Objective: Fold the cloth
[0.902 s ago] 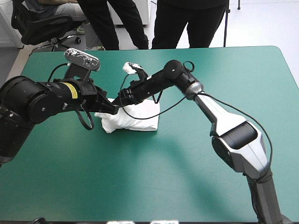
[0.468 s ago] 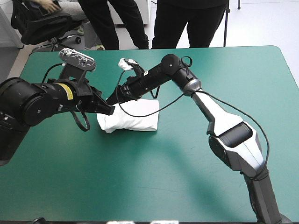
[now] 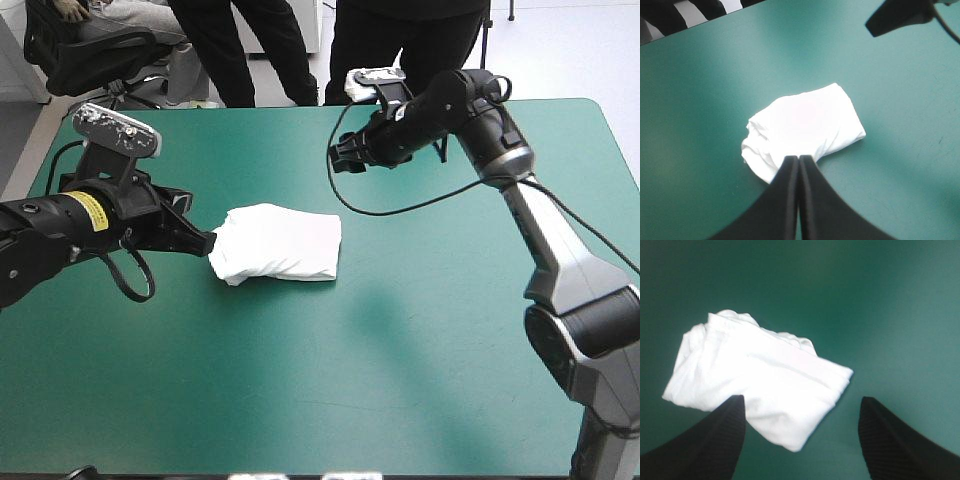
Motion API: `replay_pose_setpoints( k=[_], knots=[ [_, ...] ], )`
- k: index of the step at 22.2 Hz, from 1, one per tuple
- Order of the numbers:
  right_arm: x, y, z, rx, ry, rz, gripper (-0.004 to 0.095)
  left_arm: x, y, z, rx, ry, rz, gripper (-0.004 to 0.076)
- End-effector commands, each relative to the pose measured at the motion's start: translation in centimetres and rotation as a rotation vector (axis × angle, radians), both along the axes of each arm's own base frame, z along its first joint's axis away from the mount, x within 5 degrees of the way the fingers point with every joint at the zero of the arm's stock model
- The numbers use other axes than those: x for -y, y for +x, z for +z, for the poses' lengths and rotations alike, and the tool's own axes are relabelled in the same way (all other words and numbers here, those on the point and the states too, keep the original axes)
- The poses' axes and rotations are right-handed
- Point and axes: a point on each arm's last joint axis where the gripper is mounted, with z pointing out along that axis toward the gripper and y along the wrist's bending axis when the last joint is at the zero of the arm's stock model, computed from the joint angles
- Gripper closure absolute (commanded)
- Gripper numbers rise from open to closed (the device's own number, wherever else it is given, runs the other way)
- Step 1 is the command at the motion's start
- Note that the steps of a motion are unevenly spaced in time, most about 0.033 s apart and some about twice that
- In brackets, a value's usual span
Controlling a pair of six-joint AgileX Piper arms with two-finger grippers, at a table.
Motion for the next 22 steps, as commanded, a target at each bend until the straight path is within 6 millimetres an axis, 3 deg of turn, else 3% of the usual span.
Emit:
replay_pose_setpoints(
  k=[1,3,4,7,17,22],
  knots=[
    [2.4,-3.1,0.8,-0.031,-0.034,-0.032,0.0304,-0.8,-1.1,1.1,0.037,-0.032,0.011,0.0733],
    [3.0,-4.0,-1.2,-0.105,-0.067,-0.034,0.0301,-0.9,-1.2,1.2,0.044,-0.036,0.012,0.0733],
    [3.1,-4.5,-3.9,-0.175,-0.076,-0.031,0.0298,-1.0,-1.3,1.3,0.047,-0.038,0.012,0.0733],
    [2.4,-4.4,-7.2,-0.233,-0.018,-0.016,0.0298,-1.0,-1.3,1.3,0.047,-0.038,0.012,0.0733],
    [-1.3,-0.4,-15.0,-0.319,0.238,0.032,0.0298,-1.0,-1.3,1.4,0.052,-0.041,0.011,0.0732],
    [-2.0,0.9,-17.5,-0.333,0.296,0.01,0.0298,-0.9,-1.4,1.4,0.044,-0.055,0.0,0.0732]
  ],
)
